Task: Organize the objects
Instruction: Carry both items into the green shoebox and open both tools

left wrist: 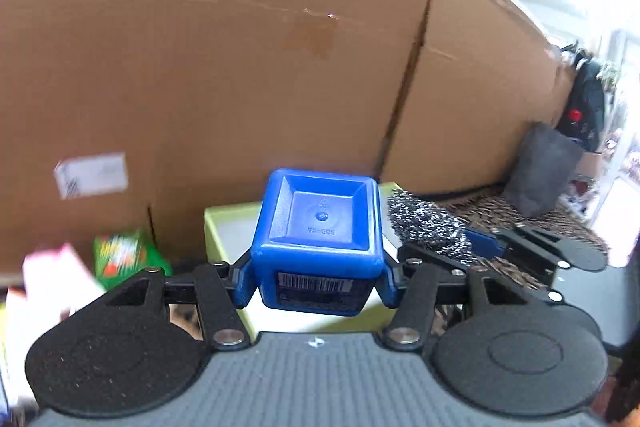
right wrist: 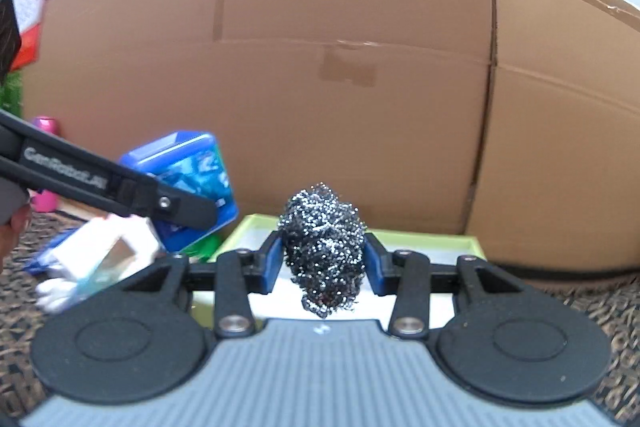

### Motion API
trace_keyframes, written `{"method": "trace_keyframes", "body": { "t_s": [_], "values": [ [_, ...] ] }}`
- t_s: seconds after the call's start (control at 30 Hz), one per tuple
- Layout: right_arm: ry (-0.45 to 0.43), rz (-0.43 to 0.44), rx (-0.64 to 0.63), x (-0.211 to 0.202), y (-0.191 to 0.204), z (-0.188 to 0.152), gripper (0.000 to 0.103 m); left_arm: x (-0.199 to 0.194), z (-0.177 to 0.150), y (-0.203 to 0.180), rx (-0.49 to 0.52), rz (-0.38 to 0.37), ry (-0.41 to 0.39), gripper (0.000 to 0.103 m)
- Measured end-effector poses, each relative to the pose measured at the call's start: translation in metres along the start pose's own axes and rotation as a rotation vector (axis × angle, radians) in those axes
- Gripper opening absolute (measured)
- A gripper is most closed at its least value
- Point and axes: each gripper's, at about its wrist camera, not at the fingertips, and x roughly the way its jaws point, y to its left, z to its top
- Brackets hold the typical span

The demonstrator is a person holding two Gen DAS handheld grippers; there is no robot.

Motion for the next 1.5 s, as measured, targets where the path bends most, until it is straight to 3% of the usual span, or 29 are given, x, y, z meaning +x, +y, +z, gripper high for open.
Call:
{"method": "trace_keyframes", "body": {
  "t_s": [0.2, 0.33, 0.37, 0.4, 0.43, 0.47, 0.53, 0.7, 0.9, 1.0, 1.07, 1.27, 1.5],
  "values": [
    [0.137, -0.043, -0.011, 0.078, -0.026, -0.002, 0.042, 0.079, 0.008, 0.007, -0.011, 0.060, 0.080, 0.059],
    [0.224, -0.018, -0.010, 0.119, -0.034, -0.013, 0.042, 0.103, 0.004, 0.019, -0.018, 0.075, 0.093, 0.059],
    [0.246, -0.013, -0.012, 0.129, -0.034, -0.015, 0.043, 0.107, 0.002, 0.023, -0.031, 0.077, 0.087, 0.063],
    [0.266, -0.002, -0.014, 0.137, -0.035, -0.017, 0.049, 0.110, 0.001, 0.026, -0.036, 0.073, 0.078, 0.071],
    [0.298, 0.023, -0.013, 0.146, -0.036, -0.020, 0.058, 0.112, 0.001, 0.029, -0.042, 0.071, 0.082, 0.089],
    [0.346, 0.060, -0.008, 0.155, -0.038, -0.022, 0.076, 0.112, 0.001, 0.030, -0.048, 0.067, 0.095, 0.093],
    [0.371, 0.087, -0.014, 0.160, -0.039, -0.024, 0.082, 0.107, 0.001, 0.030, -0.051, 0.049, 0.099, 0.093],
    [0.289, 0.043, 0.028, 0.134, -0.052, -0.013, 0.101, 0.087, 0.007, 0.027, -0.063, 0.051, 0.058, 0.093],
    [0.167, 0.054, 0.108, 0.075, -0.057, 0.004, 0.103, 0.037, -0.003, 0.019, -0.081, 0.086, 0.003, 0.093],
    [0.175, 0.161, 0.176, 0.049, -0.033, -0.004, 0.103, 0.002, -0.029, 0.021, -0.135, 0.138, -0.035, 0.093],
    [0.170, 0.185, 0.191, 0.033, -0.023, -0.008, 0.103, -0.023, -0.052, 0.026, -0.165, 0.145, -0.054, 0.093],
    [0.189, 0.282, 0.233, -0.013, 0.013, -0.044, 0.103, -0.074, -0.117, 0.039, -0.169, 0.289, -0.024, 0.093],
    [0.298, 0.298, 0.219, -0.014, 0.073, -0.097, 0.103, -0.102, -0.168, 0.078, -0.285, 0.400, 0.026, 0.092]
  ]
}}
